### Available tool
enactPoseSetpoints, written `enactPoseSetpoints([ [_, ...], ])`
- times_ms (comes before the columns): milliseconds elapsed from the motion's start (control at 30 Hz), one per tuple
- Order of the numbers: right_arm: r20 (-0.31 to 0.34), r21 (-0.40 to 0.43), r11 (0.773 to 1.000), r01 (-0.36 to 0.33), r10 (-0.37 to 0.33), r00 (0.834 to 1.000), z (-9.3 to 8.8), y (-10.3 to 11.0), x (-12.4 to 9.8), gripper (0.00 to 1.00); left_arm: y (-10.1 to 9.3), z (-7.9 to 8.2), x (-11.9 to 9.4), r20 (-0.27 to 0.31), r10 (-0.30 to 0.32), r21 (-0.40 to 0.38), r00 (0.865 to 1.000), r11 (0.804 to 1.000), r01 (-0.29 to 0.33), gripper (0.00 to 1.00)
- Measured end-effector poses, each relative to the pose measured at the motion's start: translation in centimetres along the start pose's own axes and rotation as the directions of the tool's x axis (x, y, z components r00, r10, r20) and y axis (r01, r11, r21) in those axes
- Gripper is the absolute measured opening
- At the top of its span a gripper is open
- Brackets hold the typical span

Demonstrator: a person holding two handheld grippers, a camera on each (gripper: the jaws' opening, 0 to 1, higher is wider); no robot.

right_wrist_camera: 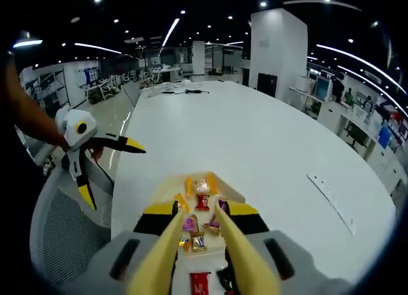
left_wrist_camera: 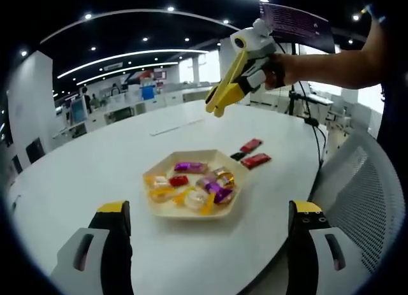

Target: Place the target food into the container with the food tongs after gripping and lifting it, then release it inside without dropping or visibly crushing the food.

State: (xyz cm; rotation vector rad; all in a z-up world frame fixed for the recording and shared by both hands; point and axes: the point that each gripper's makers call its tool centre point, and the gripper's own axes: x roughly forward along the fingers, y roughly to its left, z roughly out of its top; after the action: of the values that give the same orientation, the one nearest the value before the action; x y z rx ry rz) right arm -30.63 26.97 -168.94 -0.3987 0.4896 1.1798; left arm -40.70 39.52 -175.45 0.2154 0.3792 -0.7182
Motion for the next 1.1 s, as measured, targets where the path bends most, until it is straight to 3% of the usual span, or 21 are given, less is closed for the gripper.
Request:
enactPoseSetpoints([
  [533, 0.001, 0.033, 0.997, 0.067, -0.067, 0.998, -3.7, -2.6, -4.0, 0.28, -0.2, 0.0, 0.0, 0.005, -0.021, -0.029, 1.000, 0.999, 0.021, 0.99],
  [867, 0.004, -0.016, 0.997, 0.072, -0.072, 0.997, -5.2, -3.0, -5.2, 0.28, -0.2, 0.0, 0.0, 0.006, -0.017, -0.030, 1.000, 0.999, 0.017, 0.99],
  [1100, 0.015, -0.001, 0.997, 0.080, -0.080, 0.997, -6.4, -3.4, -6.0, 0.29, -0.2, 0.0, 0.0, 0.007, -0.016, -0.033, 1.000, 0.999, 0.016, 0.99],
])
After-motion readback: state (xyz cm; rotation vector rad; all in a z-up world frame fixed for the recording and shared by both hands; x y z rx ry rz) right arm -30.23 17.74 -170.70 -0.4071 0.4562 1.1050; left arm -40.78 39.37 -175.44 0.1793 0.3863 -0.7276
